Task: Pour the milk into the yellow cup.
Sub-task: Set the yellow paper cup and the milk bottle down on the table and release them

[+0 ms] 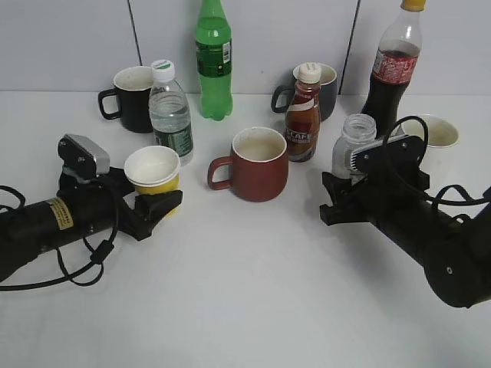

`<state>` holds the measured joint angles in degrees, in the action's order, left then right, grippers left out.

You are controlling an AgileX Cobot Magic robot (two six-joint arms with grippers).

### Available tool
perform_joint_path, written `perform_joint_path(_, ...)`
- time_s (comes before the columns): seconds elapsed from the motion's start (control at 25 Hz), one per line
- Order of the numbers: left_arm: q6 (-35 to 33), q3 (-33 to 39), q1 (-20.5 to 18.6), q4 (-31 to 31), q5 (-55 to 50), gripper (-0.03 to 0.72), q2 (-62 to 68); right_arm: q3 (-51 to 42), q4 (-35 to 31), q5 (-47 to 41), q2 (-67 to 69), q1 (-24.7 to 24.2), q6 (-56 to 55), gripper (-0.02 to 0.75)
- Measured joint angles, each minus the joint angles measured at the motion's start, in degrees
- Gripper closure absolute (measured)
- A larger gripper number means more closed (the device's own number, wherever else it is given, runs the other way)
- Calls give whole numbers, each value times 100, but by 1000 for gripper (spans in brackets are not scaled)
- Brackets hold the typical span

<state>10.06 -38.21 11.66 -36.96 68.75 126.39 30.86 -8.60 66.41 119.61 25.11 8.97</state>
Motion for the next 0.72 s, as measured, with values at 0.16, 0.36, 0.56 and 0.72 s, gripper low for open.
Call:
perform_joint_path(0.16, 0, 115, 0, 57, -6, 100, -145, 27, 0, 112, 222, 0, 11, 300)
perform_joint_path(0.36, 0, 248, -6, 150, -50, 100, -182, 68, 5, 218, 379, 0, -52, 300)
perform_joint_path(0.56, 0, 387, -6, 228, -67, 100, -182, 86, -298, 243, 391, 0, -97, 258)
perform_joint_path(0.72, 0, 538, -6, 365, -81, 100, -254, 90, -401, 266, 391, 0, -83, 223)
